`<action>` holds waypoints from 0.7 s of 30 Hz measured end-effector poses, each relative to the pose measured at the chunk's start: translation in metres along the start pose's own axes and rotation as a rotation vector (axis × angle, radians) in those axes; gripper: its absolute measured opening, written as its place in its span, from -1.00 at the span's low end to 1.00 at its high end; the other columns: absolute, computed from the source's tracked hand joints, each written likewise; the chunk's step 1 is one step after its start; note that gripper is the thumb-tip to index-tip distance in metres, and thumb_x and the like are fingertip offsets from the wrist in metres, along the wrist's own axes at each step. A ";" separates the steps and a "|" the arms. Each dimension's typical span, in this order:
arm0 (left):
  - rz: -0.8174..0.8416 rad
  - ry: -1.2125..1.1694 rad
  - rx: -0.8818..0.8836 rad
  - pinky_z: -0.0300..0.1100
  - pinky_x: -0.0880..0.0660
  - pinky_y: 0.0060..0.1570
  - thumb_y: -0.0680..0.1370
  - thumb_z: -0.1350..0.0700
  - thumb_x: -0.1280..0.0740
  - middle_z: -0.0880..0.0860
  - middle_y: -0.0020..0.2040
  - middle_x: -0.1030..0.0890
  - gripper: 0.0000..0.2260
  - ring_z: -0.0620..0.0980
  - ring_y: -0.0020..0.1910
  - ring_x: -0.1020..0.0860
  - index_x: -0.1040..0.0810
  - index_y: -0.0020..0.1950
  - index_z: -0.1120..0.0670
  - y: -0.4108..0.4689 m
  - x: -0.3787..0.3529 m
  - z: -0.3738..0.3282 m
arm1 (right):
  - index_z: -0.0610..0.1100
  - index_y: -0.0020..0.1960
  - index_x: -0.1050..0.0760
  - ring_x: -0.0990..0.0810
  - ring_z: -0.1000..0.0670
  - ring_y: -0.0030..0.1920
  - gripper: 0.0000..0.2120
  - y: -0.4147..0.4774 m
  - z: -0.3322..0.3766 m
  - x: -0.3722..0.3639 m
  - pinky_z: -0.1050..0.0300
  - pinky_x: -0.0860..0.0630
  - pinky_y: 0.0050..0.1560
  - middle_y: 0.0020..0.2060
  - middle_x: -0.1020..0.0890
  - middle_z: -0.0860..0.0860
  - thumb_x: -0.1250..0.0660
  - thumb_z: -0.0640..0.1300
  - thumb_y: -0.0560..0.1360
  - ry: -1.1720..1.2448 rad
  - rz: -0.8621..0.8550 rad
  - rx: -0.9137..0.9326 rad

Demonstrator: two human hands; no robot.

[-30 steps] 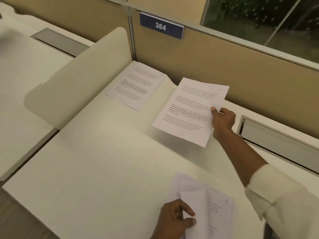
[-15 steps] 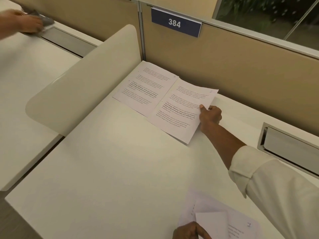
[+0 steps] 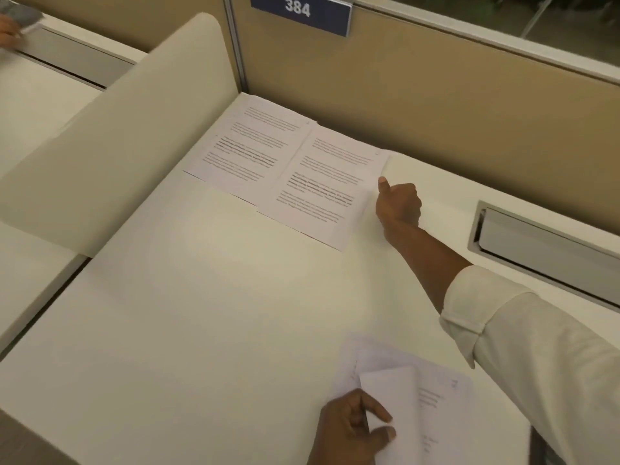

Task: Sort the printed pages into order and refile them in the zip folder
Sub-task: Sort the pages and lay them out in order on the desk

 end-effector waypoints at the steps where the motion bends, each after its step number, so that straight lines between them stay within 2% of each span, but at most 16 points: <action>1: 0.083 -0.126 0.094 -0.30 -0.37 -0.33 0.44 0.14 -0.63 -0.16 -0.36 -0.65 -0.85 -0.20 -0.41 -0.44 -0.70 -0.20 -0.06 -0.010 -0.023 0.014 | -0.11 0.27 -0.52 -0.65 -0.18 0.17 -0.55 -0.009 -0.008 0.012 0.00 -0.50 0.09 0.16 -0.67 -0.08 -0.30 0.25 0.62 -0.002 -0.006 0.008; 2: -0.014 -0.279 0.191 -0.28 -0.37 -0.31 0.42 0.15 -0.64 -0.09 -0.38 -0.65 -0.83 -0.15 -0.43 -0.44 -0.70 -0.21 -0.07 -0.010 -0.028 0.023 | -0.07 0.25 -0.52 -0.65 -0.16 0.15 -0.60 -0.018 -0.020 0.024 0.03 -0.49 0.08 0.12 -0.68 -0.05 -0.32 0.23 0.62 0.010 -0.012 0.021; 3: -0.032 -0.346 0.250 -0.26 -0.37 -0.30 0.42 0.14 -0.64 -0.03 -0.39 -0.63 -0.84 -0.12 -0.42 -0.44 -0.71 -0.19 -0.07 -0.009 -0.027 0.018 | -0.03 0.21 -0.52 -0.67 -0.15 0.10 -0.64 -0.029 -0.030 0.034 0.04 -0.51 0.08 0.05 -0.69 -0.01 -0.35 0.22 0.60 0.036 -0.012 0.040; 6: -0.087 -0.433 0.275 -0.20 -0.34 -0.27 0.43 0.12 -0.64 0.06 -0.37 -0.58 -0.86 -0.05 -0.39 -0.41 -0.72 -0.14 -0.02 -0.004 -0.021 0.019 | 0.09 0.05 -0.53 -0.72 -0.08 -0.11 -0.72 -0.064 -0.077 0.075 -0.14 -0.65 0.05 -0.19 -0.69 0.12 -0.39 0.26 0.51 0.157 -0.010 0.114; 10: -0.142 -0.424 0.267 -0.22 -0.31 -0.30 0.45 0.20 -0.64 -0.03 -0.43 -0.45 -0.86 -0.07 -0.40 -0.32 -0.71 -0.17 0.04 -0.014 -0.020 0.010 | 0.07 -0.02 -0.56 -0.72 0.00 -0.18 -0.84 -0.127 -0.142 0.135 -0.19 -0.65 0.00 -0.17 -0.71 0.13 -0.42 0.14 0.56 0.203 -0.061 0.131; 12: -0.151 -0.411 0.271 -0.18 -0.39 -0.27 0.45 0.22 -0.63 -0.01 -0.42 -0.50 -0.85 -0.06 -0.39 -0.36 -0.71 -0.18 0.04 -0.016 -0.019 0.006 | 0.04 -0.02 -0.58 -0.72 0.02 -0.15 -0.89 -0.163 -0.171 0.157 -0.18 -0.66 -0.01 -0.14 -0.73 0.13 -0.42 0.05 0.61 0.226 -0.059 0.122; 16: -0.146 -0.363 0.261 0.06 -0.60 -0.15 0.44 0.22 -0.64 0.11 -0.22 -0.72 -0.86 0.10 -0.30 -0.57 -0.71 -0.17 0.06 -0.022 -0.023 -0.002 | -0.06 0.02 -0.62 -0.73 -0.03 -0.16 -0.92 -0.232 -0.219 0.183 0.02 -0.70 -0.12 -0.16 -0.74 0.03 -0.39 -0.06 0.66 0.329 0.022 0.021; 18: -0.156 -0.371 0.228 0.22 -0.66 -0.04 0.45 0.22 -0.64 0.14 -0.13 -0.74 -0.86 0.26 -0.16 -0.67 -0.71 -0.13 0.09 -0.024 -0.024 -0.010 | -0.07 0.06 -0.61 -0.74 -0.07 -0.16 -0.92 -0.259 -0.238 0.186 -0.01 -0.71 -0.11 -0.15 -0.75 -0.01 -0.38 -0.07 0.66 0.382 0.089 -0.033; 20: -0.120 -0.440 0.163 0.33 -0.65 0.04 0.50 0.21 -0.58 0.16 0.00 -0.75 -0.86 0.30 -0.06 -0.71 -0.70 0.02 0.14 -0.029 -0.026 -0.023 | -0.06 0.12 -0.60 -0.75 -0.07 -0.13 -0.88 -0.279 -0.255 0.186 -0.06 -0.71 -0.06 -0.12 -0.75 -0.02 -0.35 -0.02 0.67 0.423 0.159 -0.088; 21: -0.094 -0.483 0.125 0.33 -0.64 0.07 0.53 0.17 -0.54 0.15 0.13 -0.73 -0.79 0.28 -0.01 -0.73 -0.67 0.15 0.13 -0.032 -0.027 -0.030 | -0.04 0.14 -0.59 -0.74 -0.05 -0.11 -0.84 -0.287 -0.264 0.185 -0.05 -0.70 -0.04 -0.10 -0.75 -0.02 -0.33 0.03 0.68 0.434 0.181 -0.118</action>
Point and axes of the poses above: each hand's wrist, its own y-axis towards the middle knuckle, its own x-axis out of the back of the hand, z = x × y, the point moved 6 cm from there along y, towards the middle knuckle
